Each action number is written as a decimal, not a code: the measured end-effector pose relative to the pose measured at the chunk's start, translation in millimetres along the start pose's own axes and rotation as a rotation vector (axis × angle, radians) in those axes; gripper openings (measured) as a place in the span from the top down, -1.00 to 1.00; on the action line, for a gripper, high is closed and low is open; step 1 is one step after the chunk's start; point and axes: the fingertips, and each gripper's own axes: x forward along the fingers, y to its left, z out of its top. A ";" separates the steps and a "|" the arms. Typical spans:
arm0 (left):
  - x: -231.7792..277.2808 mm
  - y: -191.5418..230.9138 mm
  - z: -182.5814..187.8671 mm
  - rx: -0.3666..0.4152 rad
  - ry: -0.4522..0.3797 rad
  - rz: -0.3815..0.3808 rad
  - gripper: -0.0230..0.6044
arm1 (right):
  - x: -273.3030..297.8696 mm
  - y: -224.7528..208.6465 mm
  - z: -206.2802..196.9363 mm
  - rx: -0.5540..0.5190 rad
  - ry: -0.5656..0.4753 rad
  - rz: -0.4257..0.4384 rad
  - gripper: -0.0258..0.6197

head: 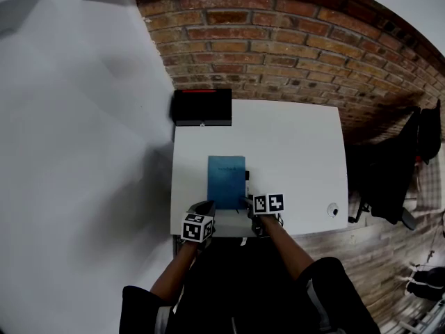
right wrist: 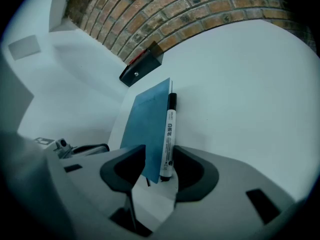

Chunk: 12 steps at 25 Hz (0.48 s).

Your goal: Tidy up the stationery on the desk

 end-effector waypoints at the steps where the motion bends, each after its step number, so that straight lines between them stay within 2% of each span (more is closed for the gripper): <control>1: 0.0 0.5 -0.1 0.001 0.000 0.000 0.88 | -0.1 -0.7 0.8 0.006 -0.002 -0.002 0.39; 12: -3.7 -0.3 3.2 0.005 -0.016 -0.009 0.88 | -13.4 2.2 10.6 0.008 -0.070 0.007 0.38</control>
